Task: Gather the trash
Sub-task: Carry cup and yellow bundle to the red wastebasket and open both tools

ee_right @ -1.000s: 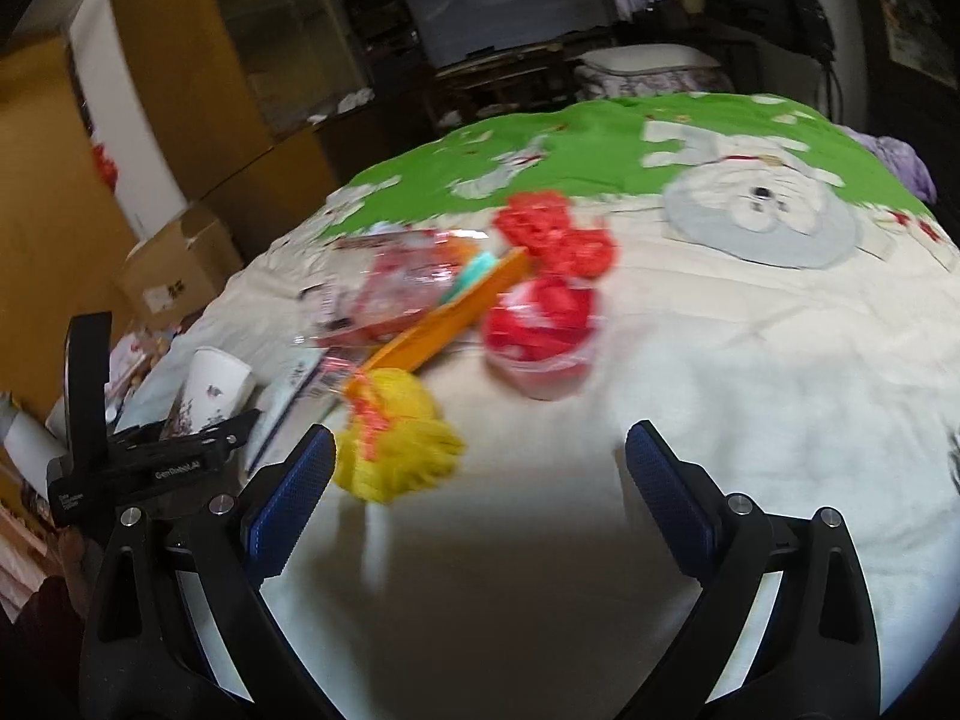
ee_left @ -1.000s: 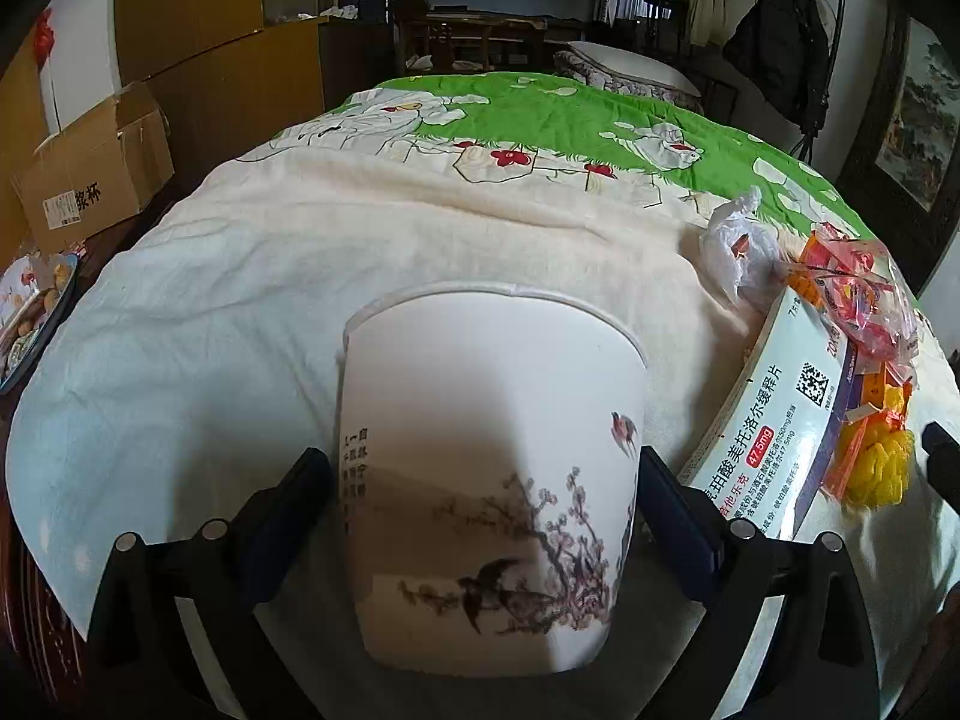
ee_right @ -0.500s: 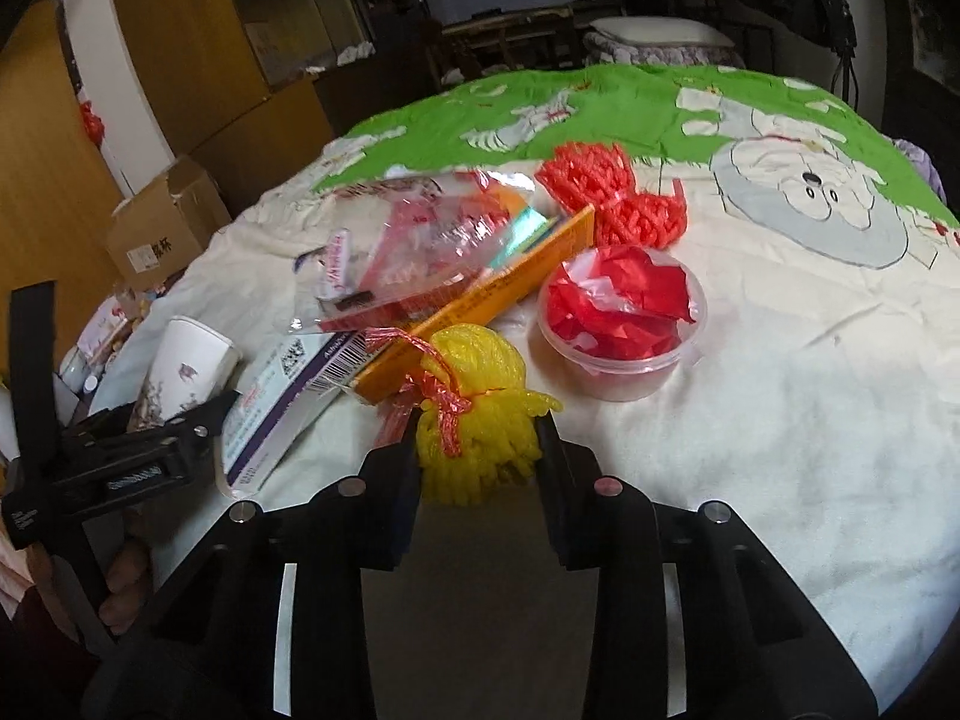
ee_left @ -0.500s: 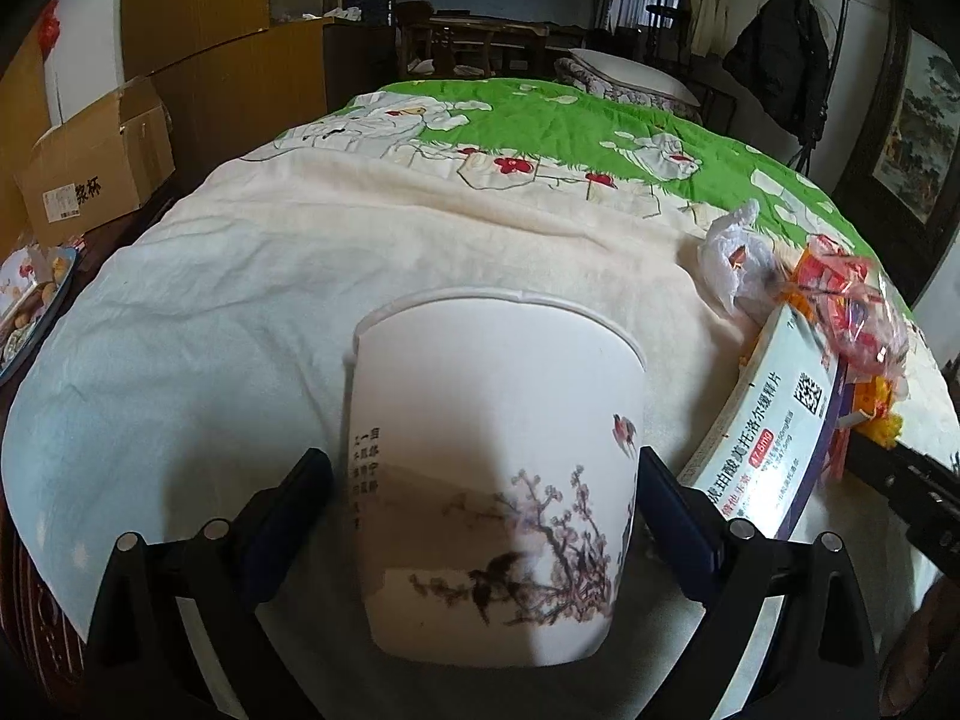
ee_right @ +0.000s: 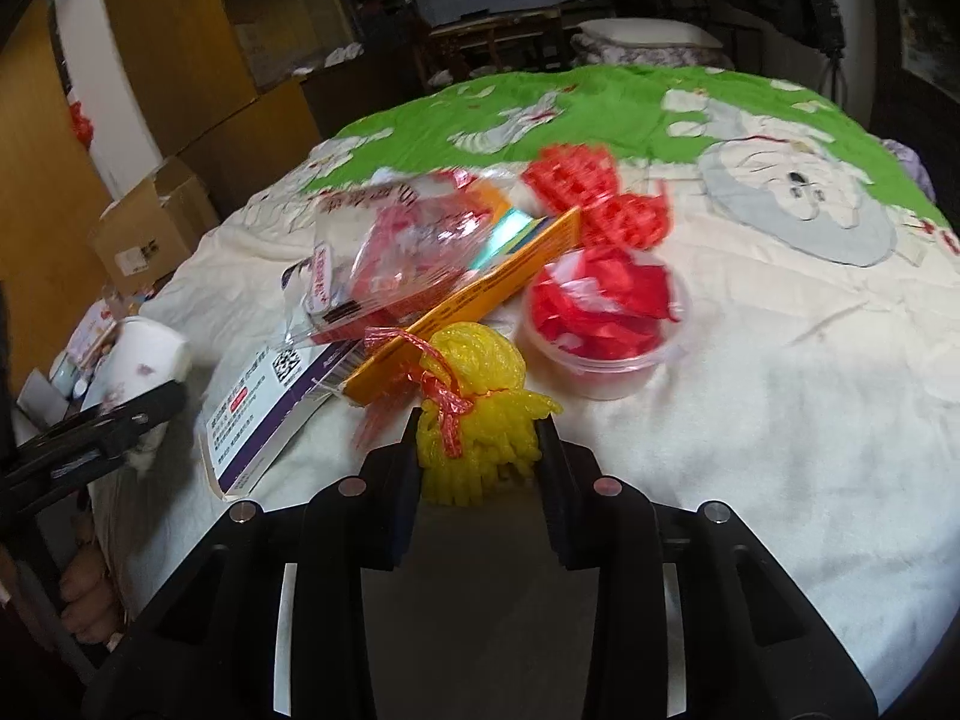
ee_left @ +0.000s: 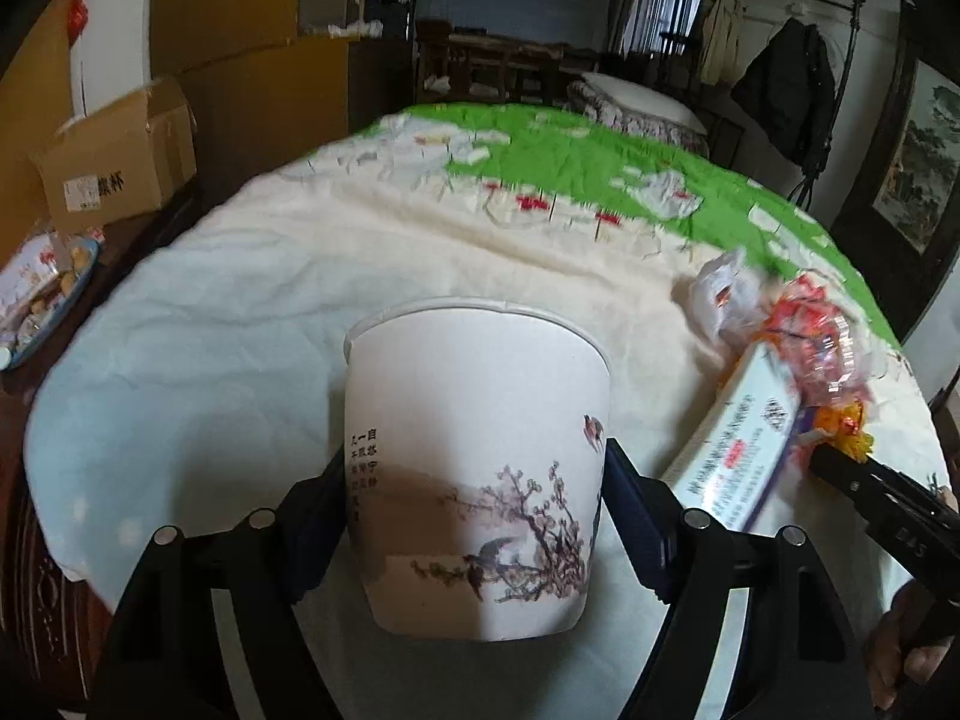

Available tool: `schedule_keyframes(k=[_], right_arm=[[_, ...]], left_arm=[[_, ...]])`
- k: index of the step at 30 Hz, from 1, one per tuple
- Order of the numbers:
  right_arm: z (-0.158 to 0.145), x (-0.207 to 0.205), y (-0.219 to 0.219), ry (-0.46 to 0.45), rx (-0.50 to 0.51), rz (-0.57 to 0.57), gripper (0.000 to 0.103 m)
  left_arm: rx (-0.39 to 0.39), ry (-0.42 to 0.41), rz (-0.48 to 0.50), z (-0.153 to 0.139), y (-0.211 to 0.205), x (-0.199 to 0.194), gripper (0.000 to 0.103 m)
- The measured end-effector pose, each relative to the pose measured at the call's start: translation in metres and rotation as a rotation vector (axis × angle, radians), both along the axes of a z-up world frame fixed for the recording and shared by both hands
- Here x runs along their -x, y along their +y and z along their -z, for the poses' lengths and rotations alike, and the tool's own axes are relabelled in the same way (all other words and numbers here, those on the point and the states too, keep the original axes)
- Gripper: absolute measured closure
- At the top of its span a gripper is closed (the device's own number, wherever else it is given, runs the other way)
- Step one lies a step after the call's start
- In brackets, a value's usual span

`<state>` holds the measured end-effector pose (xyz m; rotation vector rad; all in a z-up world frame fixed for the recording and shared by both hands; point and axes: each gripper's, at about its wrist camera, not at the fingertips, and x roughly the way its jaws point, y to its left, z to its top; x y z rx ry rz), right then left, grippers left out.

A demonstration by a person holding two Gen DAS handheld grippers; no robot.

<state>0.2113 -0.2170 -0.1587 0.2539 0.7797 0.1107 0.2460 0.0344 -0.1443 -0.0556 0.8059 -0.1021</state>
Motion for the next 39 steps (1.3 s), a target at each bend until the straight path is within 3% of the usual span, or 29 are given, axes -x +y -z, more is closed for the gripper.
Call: schedule_keyframes(k=[5,11,26,32,39], right_arm=[[-0.015,0.024,-0.006,-0.025,-0.067,0.014,0.068],[-0.052,0.057,-0.003,-0.121,-0.088,-0.010,0.068],[-0.147,0.157,0.046,-0.386,-0.142,-0.201,0.068],[-0.167,0.200,0.070,-0.430,-0.164,-0.297,0.068],[-0.172,0.216,0.103,-0.437,-0.146,-0.352,0.068]], left_arm=[[-0.025,-0.079,0.001,-0.031,0.000,0.029,0.025],[-0.059,-0.174,-0.008,-0.067,-0.004,0.070,0.025],[-0.136,-0.455,-0.051,-0.143,-0.001,0.210,0.025],[-0.200,-0.556,-0.089,-0.160,0.015,0.269,0.025],[-0.247,-0.566,-0.164,-0.156,0.048,0.293,0.025]])
